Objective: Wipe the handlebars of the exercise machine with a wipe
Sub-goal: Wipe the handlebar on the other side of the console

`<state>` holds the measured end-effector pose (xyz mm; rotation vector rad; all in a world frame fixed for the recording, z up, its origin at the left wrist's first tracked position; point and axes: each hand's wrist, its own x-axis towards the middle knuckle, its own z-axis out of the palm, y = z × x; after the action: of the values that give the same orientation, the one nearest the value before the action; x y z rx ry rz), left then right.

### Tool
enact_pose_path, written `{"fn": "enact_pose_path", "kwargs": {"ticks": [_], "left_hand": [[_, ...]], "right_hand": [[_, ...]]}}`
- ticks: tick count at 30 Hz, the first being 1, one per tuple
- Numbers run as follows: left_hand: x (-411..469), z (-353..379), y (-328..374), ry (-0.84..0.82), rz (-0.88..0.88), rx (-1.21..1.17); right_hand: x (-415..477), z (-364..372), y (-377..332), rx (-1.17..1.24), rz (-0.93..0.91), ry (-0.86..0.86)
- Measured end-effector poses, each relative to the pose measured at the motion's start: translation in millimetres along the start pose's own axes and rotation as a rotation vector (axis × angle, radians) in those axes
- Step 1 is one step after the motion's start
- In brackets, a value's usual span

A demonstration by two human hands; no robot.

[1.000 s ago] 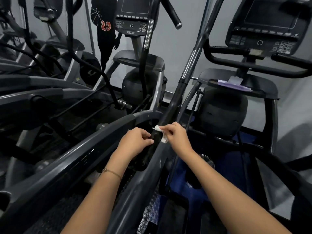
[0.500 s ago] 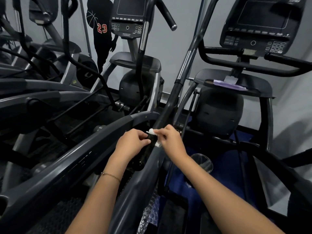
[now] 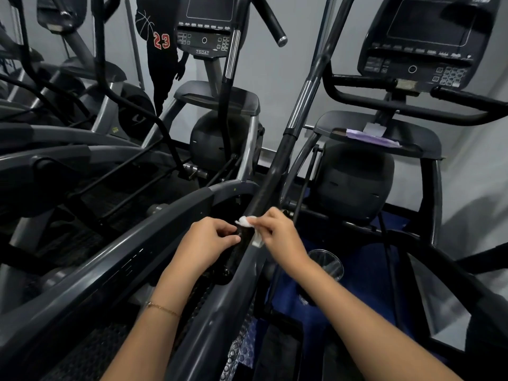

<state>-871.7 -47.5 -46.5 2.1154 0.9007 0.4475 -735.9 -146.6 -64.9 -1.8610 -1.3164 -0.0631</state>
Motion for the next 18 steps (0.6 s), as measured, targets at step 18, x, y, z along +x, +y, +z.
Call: {"fn": "enact_pose_path", "kwargs": {"ticks": [18], "left_hand": [[1, -15, -7, -0.219, -0.026, -0.021]], "right_hand": [[-14, 3, -7, -0.034, -0.116, -0.036]]}}
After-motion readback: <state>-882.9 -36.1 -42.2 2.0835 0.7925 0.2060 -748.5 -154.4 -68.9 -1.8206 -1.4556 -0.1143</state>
